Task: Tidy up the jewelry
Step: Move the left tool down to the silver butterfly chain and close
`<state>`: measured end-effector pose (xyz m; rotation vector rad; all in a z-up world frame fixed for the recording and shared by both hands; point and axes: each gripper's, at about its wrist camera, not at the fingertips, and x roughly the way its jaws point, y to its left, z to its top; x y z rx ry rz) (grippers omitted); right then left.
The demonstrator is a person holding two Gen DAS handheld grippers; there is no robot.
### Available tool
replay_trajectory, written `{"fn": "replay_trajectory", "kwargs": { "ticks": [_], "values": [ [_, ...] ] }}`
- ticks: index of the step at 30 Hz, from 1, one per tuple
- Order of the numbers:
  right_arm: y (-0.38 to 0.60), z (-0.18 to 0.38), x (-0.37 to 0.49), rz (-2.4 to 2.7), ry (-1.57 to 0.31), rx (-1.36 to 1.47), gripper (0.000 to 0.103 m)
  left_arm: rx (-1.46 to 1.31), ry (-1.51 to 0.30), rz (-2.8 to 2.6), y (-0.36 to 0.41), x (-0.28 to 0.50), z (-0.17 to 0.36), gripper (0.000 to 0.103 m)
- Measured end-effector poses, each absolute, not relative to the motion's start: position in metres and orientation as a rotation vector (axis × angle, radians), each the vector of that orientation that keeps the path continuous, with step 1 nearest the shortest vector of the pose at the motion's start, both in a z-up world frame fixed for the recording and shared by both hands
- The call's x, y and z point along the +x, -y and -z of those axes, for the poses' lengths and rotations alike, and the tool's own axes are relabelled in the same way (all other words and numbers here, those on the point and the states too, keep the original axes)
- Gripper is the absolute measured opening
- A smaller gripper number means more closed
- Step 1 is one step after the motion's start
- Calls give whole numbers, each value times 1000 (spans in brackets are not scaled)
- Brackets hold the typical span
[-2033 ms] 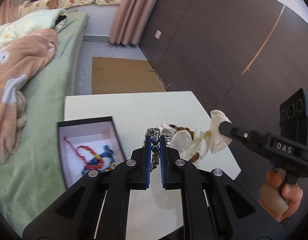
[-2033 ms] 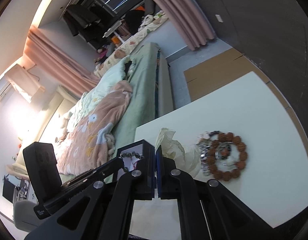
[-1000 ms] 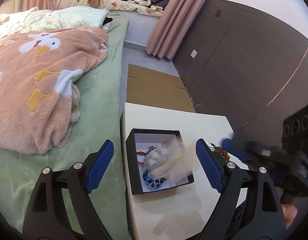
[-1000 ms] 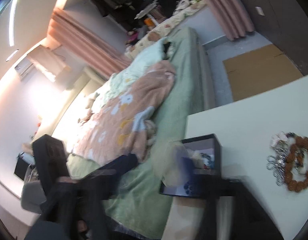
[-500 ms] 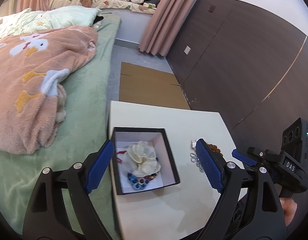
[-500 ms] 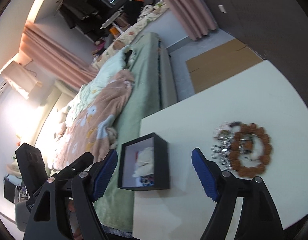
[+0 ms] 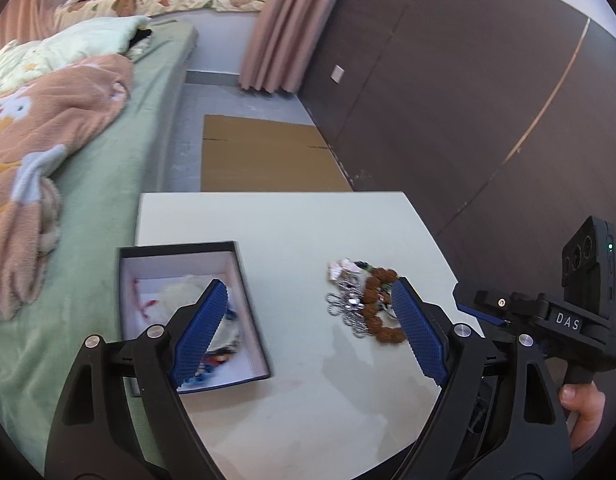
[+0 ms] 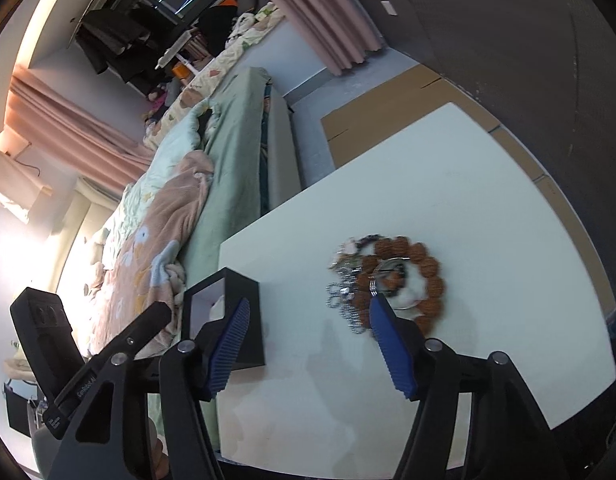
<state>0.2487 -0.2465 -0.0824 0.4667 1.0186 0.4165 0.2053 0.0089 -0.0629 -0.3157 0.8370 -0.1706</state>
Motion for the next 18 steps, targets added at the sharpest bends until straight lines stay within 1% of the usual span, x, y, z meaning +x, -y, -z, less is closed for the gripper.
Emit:
{"fn": "replay_trajectory", "kwargs": {
  "ticks": [3,5,7,9,11,13,18],
  "values": [
    [261,89,251,-398,-1036,485,56,-307,-858,193,6,212,70,83],
    [271,93,253,-379,-1039,489,55,-298,-872,207,16,216,75,76],
    [279,96,254,-369,-1040,497,55,-292,-892,224,26,220,81,65],
    [286,98,256,-362,-1041,504,55,-293,-924,238,36,227,90,60],
    [290,100,257,-354,-1043,508,55,-288,-941,243,44,231,97,58],
    [294,103,259,-348,-1044,514,55,-274,-956,242,51,236,104,52],
    [302,113,264,-338,-1060,518,54,-258,-996,252,63,253,125,46]
  ]
}}
